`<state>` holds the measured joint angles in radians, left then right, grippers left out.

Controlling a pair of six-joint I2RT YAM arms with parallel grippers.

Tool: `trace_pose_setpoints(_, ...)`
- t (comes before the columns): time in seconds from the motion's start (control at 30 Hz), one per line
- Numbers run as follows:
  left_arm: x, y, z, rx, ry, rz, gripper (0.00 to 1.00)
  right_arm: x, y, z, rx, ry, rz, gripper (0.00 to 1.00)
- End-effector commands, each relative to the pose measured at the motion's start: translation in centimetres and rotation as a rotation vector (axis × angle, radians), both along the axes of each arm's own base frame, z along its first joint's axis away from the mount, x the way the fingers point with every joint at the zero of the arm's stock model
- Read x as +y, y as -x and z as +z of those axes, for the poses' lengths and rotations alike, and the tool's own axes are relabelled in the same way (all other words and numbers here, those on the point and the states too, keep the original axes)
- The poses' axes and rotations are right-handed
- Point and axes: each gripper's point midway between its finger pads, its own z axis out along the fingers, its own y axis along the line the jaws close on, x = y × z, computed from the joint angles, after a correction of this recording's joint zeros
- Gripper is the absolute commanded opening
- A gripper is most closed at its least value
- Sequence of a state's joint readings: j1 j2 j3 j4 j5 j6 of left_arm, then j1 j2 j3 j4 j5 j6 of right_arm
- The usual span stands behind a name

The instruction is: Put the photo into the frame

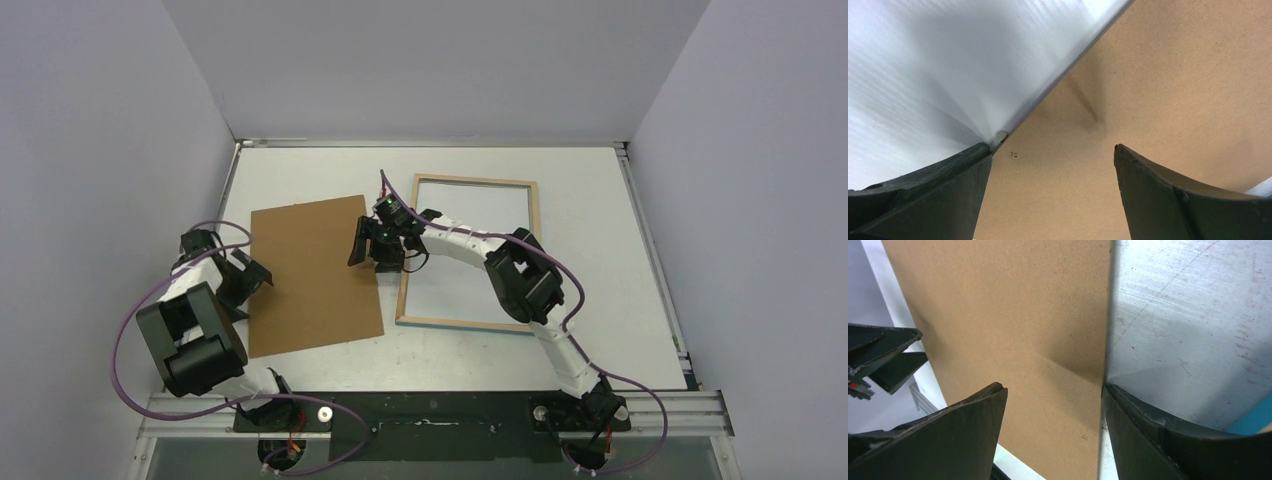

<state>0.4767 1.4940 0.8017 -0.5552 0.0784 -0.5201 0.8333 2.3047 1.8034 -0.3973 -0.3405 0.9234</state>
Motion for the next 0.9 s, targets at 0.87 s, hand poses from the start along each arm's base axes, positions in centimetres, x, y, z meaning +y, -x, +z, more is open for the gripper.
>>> trace_pose_setpoints(0.87, -4.5, -4.2, 1.1, -0.204, 0.321, -0.074, 0.85, 0.8, 0.0, 8.9, -0.086, -0.239, 0.072, 0.7)
